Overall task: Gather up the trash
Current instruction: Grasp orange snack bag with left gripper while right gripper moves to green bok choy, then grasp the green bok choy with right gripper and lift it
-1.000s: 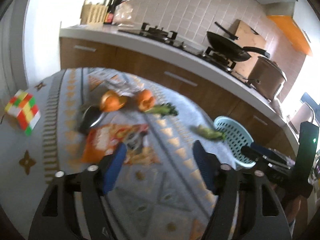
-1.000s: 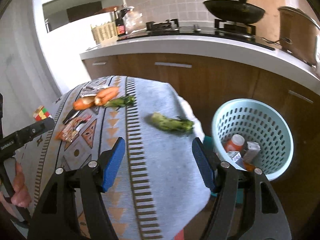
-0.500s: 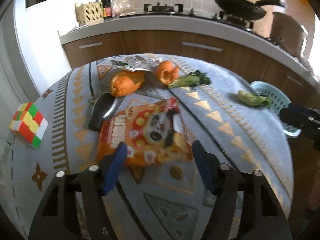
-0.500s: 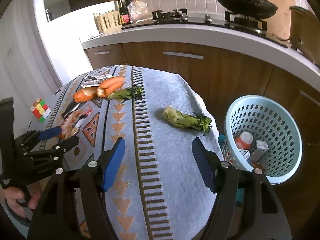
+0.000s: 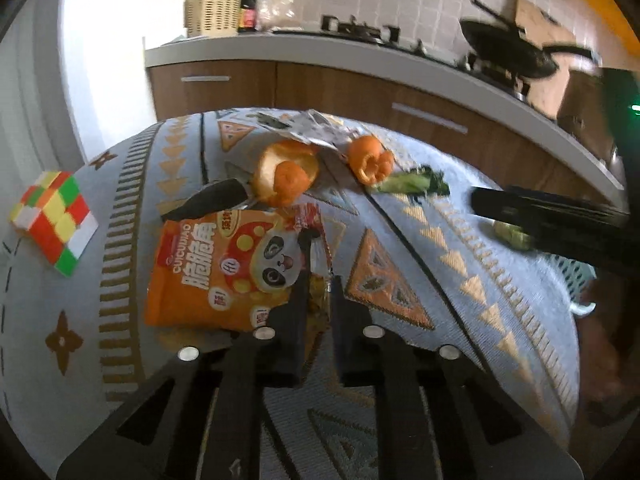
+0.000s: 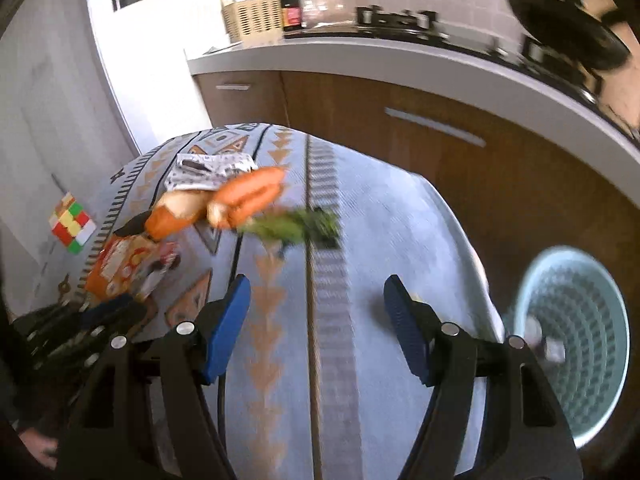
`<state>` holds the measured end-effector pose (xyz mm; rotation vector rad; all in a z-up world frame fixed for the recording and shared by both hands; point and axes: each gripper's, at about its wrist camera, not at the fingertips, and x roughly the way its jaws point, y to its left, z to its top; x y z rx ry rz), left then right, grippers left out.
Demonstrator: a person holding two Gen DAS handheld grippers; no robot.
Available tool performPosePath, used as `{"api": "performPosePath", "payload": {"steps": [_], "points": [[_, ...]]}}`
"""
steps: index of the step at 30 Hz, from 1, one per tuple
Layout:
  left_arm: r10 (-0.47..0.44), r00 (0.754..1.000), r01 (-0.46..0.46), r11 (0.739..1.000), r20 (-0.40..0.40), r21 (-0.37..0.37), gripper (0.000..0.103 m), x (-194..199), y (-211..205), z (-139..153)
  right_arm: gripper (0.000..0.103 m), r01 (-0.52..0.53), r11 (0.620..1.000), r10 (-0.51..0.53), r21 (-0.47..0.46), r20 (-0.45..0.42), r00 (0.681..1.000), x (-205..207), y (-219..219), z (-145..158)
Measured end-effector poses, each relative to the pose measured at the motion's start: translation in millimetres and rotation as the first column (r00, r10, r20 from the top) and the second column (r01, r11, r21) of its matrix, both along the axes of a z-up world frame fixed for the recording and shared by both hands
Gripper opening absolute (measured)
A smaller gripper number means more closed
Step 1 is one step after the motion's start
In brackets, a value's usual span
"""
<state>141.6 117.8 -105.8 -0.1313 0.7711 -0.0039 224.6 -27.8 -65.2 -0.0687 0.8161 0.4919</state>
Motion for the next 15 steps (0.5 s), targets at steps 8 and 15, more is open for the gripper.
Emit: {"api": "performPosePath", "payload": {"steps": [8,15], "points": [[0.015,0.996,-0.008,0.997,0.088,-0.079,0.008,-11,11,9,0.038,-0.015,0.996,0.018,0.088,-0.033,0.999,53,8,-14],[0.019,0.996,-0.011,0.996,0.091,-0.087,0.008,-10,13,10,0.039,-0.078,0.974,0.114,0.214,-0.163,0.980,62,-3,-28]]}}
